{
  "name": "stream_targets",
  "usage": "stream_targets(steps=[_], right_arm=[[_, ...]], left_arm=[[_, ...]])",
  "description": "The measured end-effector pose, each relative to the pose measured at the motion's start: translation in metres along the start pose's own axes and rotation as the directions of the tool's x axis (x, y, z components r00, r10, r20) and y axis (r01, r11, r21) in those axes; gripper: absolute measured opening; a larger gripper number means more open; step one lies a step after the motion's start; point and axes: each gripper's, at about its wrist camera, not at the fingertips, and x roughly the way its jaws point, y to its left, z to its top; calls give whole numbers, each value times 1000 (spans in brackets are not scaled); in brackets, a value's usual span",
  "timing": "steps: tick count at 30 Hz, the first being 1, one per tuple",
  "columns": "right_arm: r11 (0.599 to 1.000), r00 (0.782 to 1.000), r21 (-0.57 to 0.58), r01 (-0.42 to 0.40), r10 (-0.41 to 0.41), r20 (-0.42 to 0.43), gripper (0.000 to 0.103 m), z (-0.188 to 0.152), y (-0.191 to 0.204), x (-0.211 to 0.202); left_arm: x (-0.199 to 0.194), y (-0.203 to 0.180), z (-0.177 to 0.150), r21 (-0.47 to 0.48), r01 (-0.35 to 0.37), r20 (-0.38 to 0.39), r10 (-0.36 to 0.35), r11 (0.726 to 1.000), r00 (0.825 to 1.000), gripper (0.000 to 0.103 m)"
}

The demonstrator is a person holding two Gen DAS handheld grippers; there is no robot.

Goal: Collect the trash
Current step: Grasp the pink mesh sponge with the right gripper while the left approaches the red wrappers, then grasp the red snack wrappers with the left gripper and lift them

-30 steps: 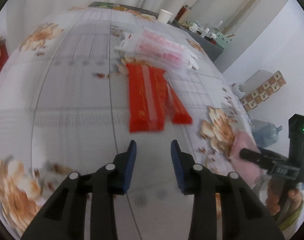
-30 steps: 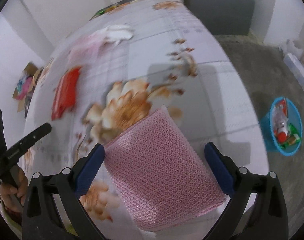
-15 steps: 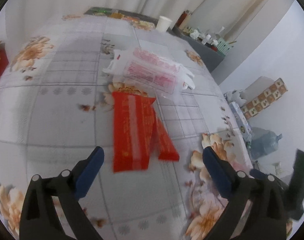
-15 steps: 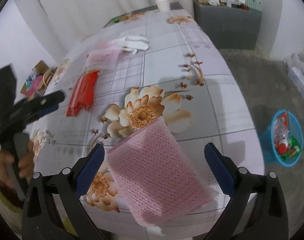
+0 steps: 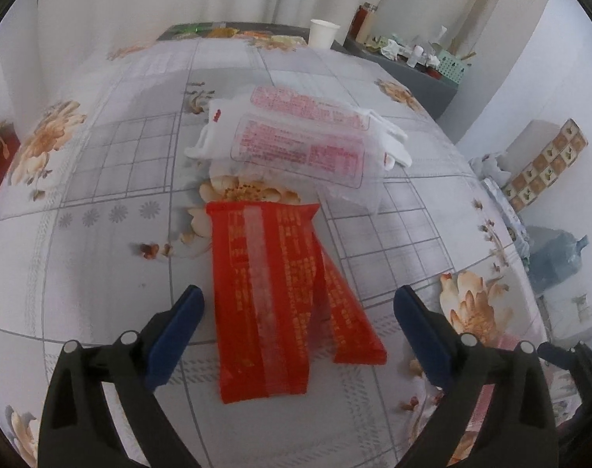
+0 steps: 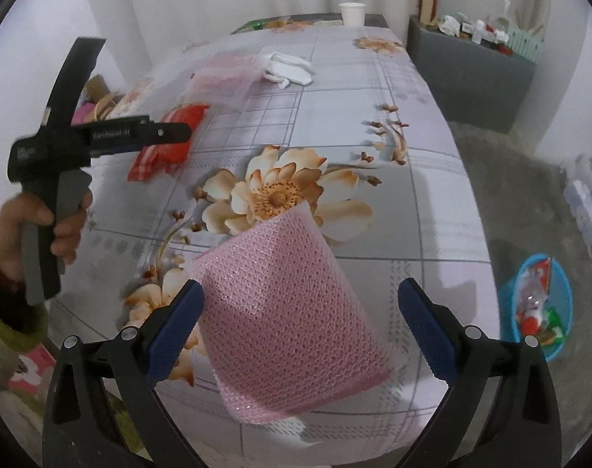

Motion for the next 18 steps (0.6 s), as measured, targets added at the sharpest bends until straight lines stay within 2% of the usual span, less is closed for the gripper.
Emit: stream_targets(steps=[6, 10, 14, 17, 18], right_arm=[[996, 1000, -88, -20, 21, 4, 95, -1, 11, -5], [986, 999, -165, 38, -42, -19, 95, -8, 19, 2], [984, 997, -170, 46, -57, -59, 95, -13, 19, 14], [983, 996, -174, 58, -68, -51, 95, -15, 20, 16], [983, 997, -172, 56, -66, -49, 95, -15, 20, 16]], left_arm=[[0, -1, 1, 40, -39, 19, 38, 998, 999, 73], [-1, 3, 0, 44, -49, 33, 47, 998, 998, 59], [-3, 8, -1, 40, -62, 51, 60, 997, 997, 48], [-4, 11, -2, 45, -67, 56, 65, 997, 996, 40], [-4, 13, -2, 46, -68, 55, 65, 997, 996, 33]])
